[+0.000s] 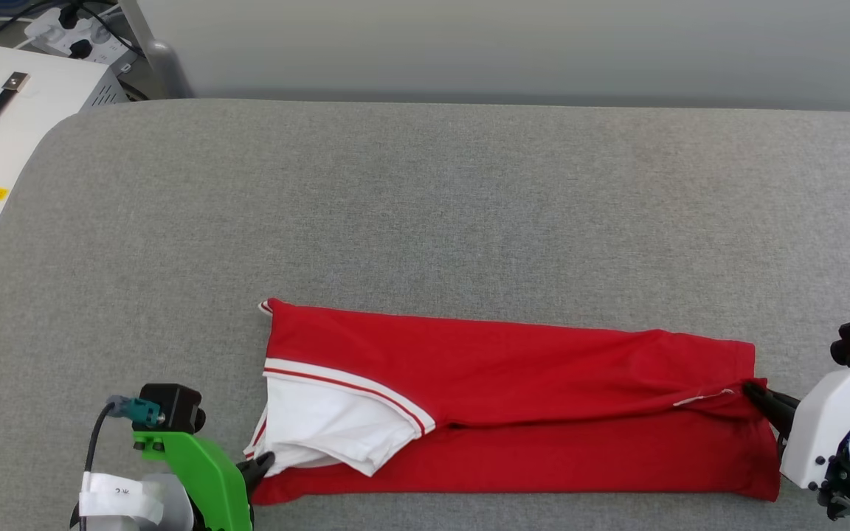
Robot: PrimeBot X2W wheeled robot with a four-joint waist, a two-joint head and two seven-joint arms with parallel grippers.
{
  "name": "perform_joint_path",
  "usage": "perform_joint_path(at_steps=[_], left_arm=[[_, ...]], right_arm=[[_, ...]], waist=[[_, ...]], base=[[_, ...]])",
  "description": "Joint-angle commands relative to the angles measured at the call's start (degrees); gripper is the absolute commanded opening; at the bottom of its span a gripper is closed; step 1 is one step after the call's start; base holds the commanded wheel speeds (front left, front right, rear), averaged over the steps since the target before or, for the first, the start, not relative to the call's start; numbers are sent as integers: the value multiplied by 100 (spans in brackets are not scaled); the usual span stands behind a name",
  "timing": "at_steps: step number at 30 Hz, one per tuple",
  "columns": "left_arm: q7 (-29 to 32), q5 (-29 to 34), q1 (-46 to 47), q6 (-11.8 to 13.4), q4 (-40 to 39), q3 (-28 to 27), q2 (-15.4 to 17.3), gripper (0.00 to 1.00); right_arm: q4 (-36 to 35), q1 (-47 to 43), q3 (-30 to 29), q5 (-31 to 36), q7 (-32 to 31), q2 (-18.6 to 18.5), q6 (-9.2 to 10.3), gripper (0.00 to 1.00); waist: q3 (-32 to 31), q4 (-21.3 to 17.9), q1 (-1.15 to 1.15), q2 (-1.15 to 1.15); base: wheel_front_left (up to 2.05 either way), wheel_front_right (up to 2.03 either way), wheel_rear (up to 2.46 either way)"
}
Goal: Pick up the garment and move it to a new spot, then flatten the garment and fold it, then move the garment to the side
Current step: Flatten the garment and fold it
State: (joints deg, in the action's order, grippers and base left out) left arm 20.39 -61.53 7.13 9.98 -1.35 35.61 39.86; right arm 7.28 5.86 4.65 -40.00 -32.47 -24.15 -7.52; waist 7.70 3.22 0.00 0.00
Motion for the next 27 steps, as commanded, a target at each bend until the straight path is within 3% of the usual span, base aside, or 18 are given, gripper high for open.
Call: perform_joint_path(at_steps=[1, 4, 5, 6, 7, 16, 22, 27], left_arm=[[-46, 111, 67, -49, 70, 19, -44, 0], [-68, 185, 123, -131, 201, 94, -86, 0], [-83, 212, 136, -150, 237, 113, -95, 0], [-95, 241, 148, -175, 277, 140, -105, 47], [-108, 270, 156, -200, 310, 166, -114, 100], [-663, 409, 148, -220, 304, 49, -270, 100], [-1500, 627, 187, -141, 76, -243, -444, 100], [-2387, 1051, 242, -138, 82, -384, -585, 100]], right_arm=[[3, -92, 50, 42, 53, -48, 3, 0], [20, -106, 182, 72, 103, -120, 3, 0], [30, -114, 213, 74, 116, -138, 3, 28], [47, -126, 239, 83, 132, -161, 3, 100], [61, -137, 269, 112, 148, -189, 3, 100], [-187, -414, 218, 93, -35, -271, 3, 100], [-737, -589, -369, 6, -439, 85, 3, 100], [-963, -611, -969, 366, -840, 615, 3, 100]], waist=[[11, 2, 0, 0], [16, -3, 0, 0], [13, -6, 0, 0], [4, -8, 0, 0], [-8, -10, 0, 0], [-247, -3, 0, 0], [-364, 27, 0, 0], [-344, 72, 0, 0]], base=[[0, 0, 0], [0, 0, 0], [0, 0, 0], [0, 0, 0], [0, 0, 0], [0, 0, 0], [0, 0, 0], [0, 0, 0]])
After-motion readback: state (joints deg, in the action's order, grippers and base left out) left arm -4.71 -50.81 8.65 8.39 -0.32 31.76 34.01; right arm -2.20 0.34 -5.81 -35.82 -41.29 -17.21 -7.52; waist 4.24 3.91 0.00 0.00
